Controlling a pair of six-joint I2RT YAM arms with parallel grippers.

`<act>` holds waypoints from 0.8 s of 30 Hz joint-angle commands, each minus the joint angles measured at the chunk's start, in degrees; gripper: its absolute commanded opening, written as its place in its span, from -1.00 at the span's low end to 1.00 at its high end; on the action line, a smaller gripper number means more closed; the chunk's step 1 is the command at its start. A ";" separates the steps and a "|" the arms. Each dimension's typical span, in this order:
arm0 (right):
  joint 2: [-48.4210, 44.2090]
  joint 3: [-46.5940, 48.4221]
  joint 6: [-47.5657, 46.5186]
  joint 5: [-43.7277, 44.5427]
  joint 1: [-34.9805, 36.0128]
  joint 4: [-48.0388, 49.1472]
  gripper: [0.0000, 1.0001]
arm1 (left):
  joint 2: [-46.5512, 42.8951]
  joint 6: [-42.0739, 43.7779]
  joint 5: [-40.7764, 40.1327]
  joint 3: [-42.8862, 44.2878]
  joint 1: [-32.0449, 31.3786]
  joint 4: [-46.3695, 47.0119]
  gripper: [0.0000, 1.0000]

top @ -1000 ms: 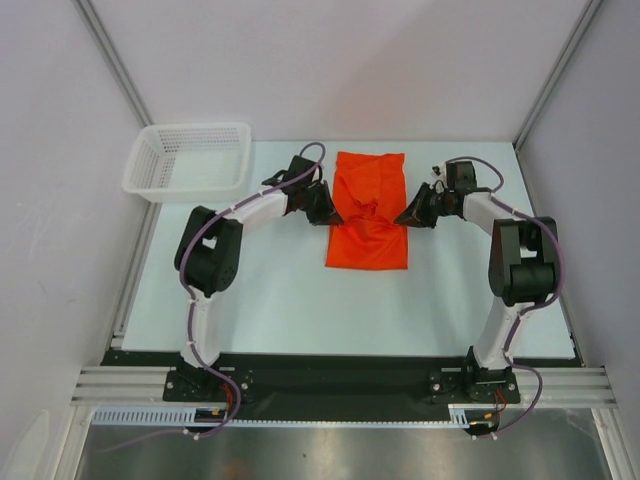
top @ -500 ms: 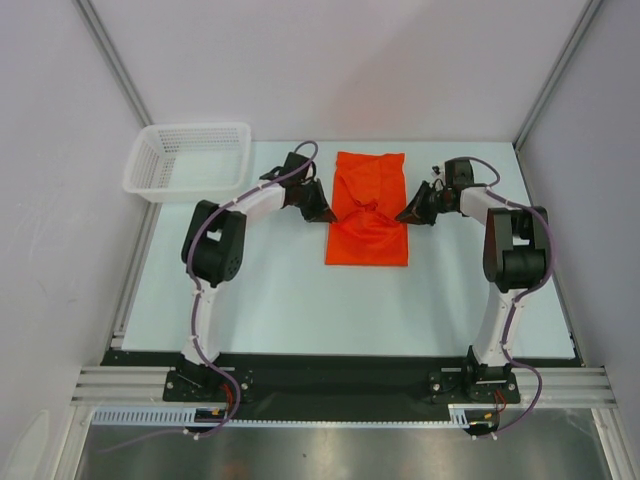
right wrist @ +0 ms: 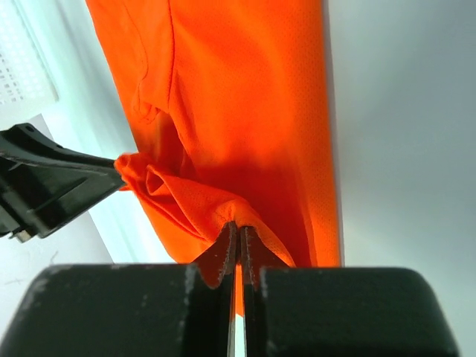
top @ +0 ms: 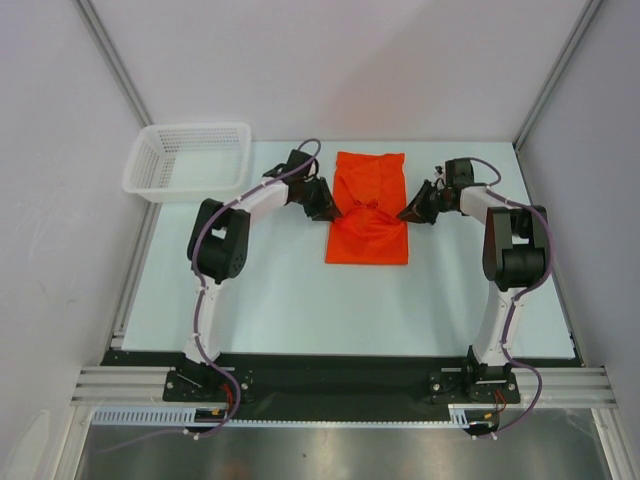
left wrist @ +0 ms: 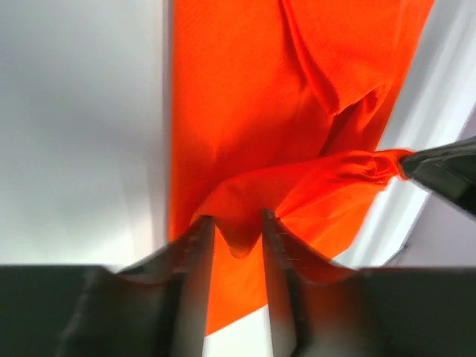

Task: Fold and stack the t-shirts
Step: Fold the tshirt

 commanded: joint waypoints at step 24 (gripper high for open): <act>-7.34 -3.65 1.47 3.54 7.07 8.86 -0.75 | -12.05 6.01 3.58 -9.15 -1.96 6.43 -0.05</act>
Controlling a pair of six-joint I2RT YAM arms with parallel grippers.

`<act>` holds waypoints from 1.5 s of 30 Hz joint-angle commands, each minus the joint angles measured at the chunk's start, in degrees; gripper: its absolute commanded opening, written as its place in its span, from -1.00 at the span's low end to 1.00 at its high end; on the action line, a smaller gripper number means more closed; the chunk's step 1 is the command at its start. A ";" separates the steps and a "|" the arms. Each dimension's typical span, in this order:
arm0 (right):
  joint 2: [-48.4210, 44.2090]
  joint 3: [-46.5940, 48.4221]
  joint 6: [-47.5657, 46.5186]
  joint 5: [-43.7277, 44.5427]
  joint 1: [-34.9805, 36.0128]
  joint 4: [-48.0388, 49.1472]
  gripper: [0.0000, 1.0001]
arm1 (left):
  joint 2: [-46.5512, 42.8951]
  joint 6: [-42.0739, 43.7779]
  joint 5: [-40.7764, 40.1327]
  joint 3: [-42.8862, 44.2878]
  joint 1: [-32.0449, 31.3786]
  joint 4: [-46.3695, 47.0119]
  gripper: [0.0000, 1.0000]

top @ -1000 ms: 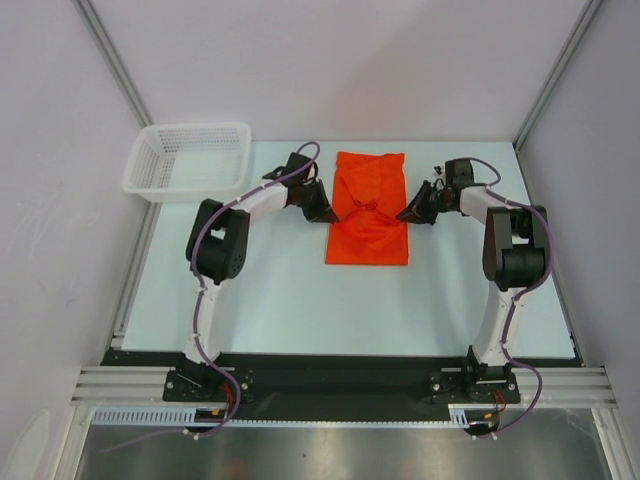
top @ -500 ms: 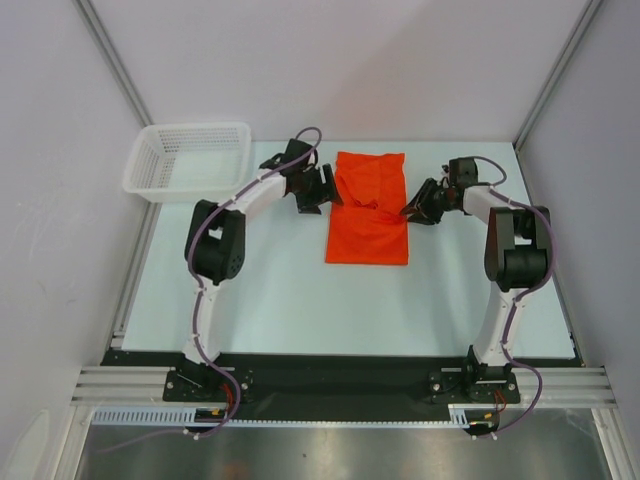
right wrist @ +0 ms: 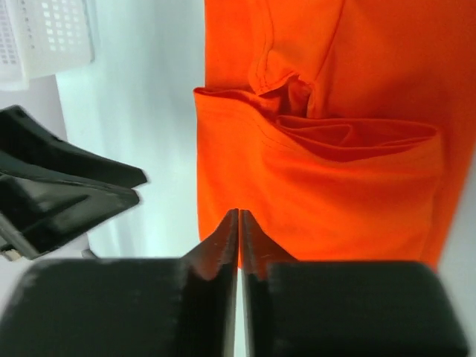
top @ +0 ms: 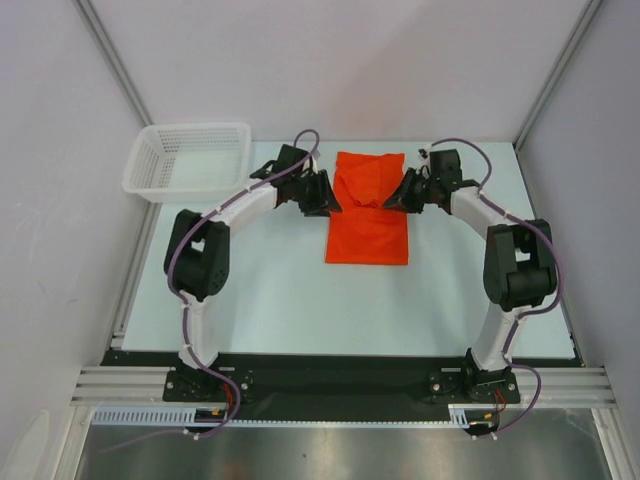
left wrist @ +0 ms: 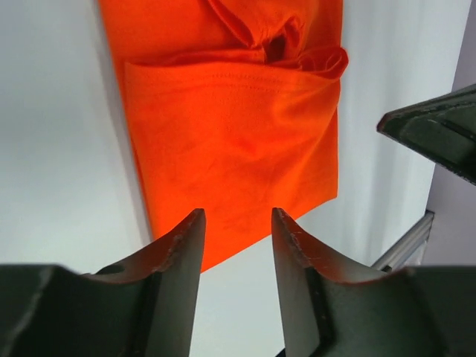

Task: Fold and stack the t-shirts
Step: Fold the tshirt

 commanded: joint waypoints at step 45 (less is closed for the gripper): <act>-11.58 -33.06 2.14 -3.95 -6.12 8.47 0.01 | -7.64 -6.05 9.03 -31.27 1.00 12.38 0.23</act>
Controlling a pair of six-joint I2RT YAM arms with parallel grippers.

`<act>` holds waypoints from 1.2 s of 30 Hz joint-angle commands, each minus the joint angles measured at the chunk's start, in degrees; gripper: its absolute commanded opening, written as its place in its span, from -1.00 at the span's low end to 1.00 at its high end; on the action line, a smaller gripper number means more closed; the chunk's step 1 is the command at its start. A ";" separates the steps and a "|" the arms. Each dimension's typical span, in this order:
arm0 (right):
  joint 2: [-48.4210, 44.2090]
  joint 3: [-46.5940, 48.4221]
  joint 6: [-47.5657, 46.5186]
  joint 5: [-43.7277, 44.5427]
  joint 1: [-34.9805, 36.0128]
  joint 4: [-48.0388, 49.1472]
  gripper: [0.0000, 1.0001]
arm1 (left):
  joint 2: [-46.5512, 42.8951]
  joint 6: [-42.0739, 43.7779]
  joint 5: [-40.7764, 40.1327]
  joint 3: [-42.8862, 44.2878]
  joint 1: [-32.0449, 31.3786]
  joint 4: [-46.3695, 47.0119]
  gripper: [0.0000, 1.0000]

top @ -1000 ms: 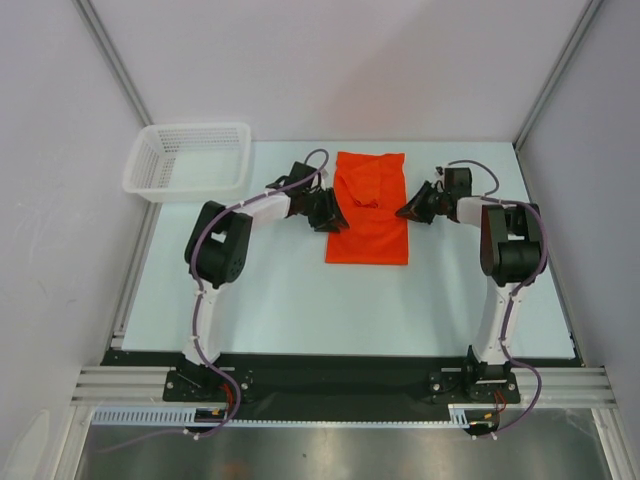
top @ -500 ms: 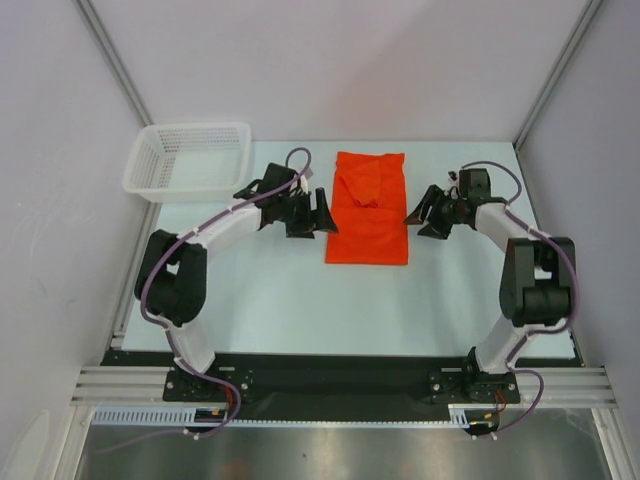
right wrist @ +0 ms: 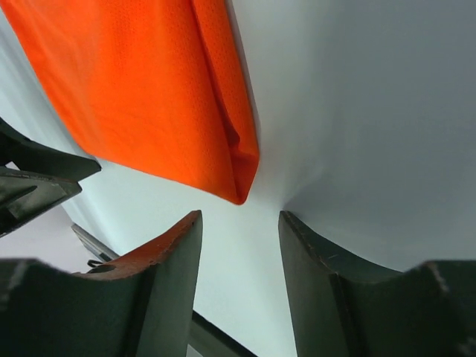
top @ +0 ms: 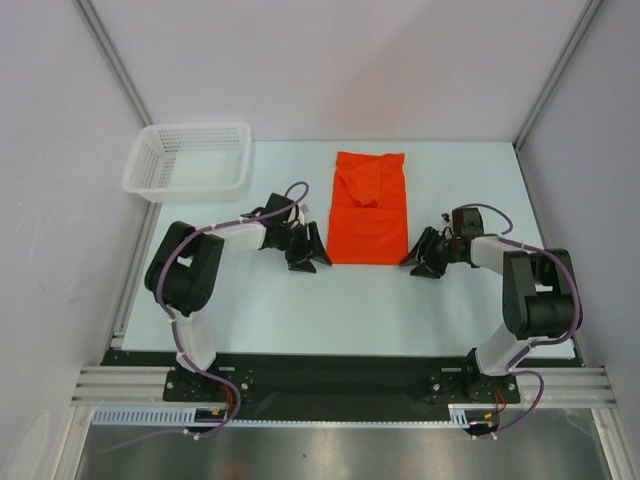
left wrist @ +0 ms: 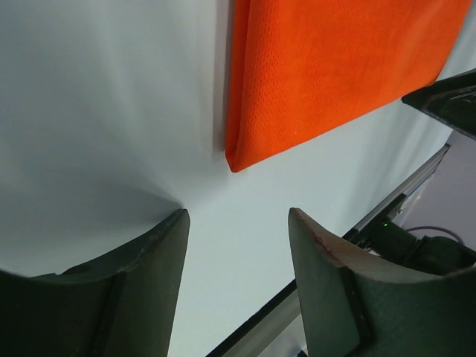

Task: Fold and stack the t-shirts
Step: Fold the tshirt

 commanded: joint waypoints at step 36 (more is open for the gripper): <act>3.43 -2.56 7.62 -2.27 -0.77 13.74 -0.16 | 6.93 -18.33 -9.09 2.12 -2.18 2.67 -0.06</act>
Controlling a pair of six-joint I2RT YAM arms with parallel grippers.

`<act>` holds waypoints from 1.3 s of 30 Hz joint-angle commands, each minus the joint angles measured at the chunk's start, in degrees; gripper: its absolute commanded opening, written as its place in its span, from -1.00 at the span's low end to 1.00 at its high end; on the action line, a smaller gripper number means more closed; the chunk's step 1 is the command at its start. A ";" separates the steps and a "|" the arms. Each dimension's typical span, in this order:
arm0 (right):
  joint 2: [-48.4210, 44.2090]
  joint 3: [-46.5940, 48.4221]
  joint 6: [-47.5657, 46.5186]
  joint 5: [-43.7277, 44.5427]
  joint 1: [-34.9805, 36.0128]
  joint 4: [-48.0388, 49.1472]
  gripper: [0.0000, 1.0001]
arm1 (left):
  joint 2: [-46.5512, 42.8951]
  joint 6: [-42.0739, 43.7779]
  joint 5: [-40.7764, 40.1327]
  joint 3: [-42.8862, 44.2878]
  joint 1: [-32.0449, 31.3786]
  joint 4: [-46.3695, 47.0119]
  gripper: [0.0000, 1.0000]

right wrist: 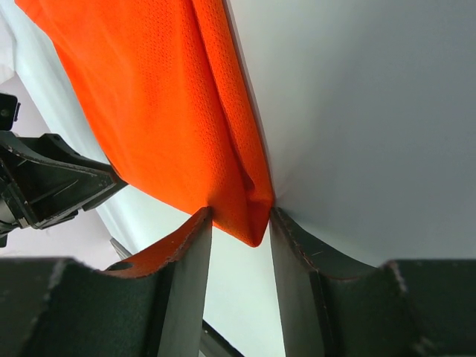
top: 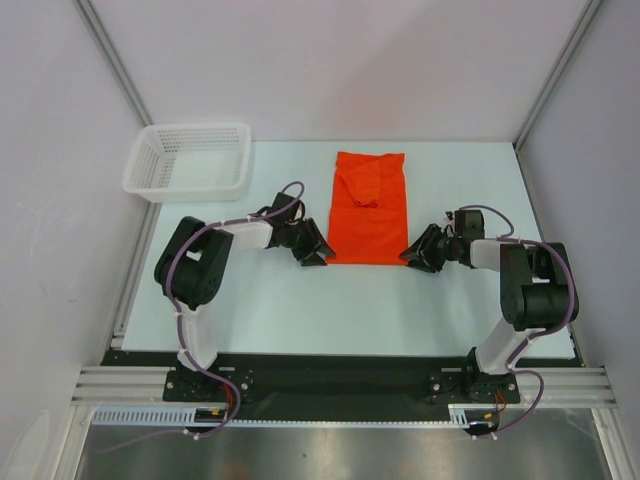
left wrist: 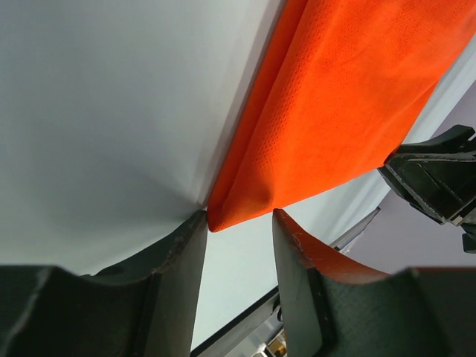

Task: Fold and stack the t-shirts
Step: Fold the tshirt

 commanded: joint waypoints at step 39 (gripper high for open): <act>-37.26 -13.78 2.03 7.58 8.54 -28.31 -1.00 | -25.86 6.90 -16.49 -19.14 -13.10 -14.42 -0.99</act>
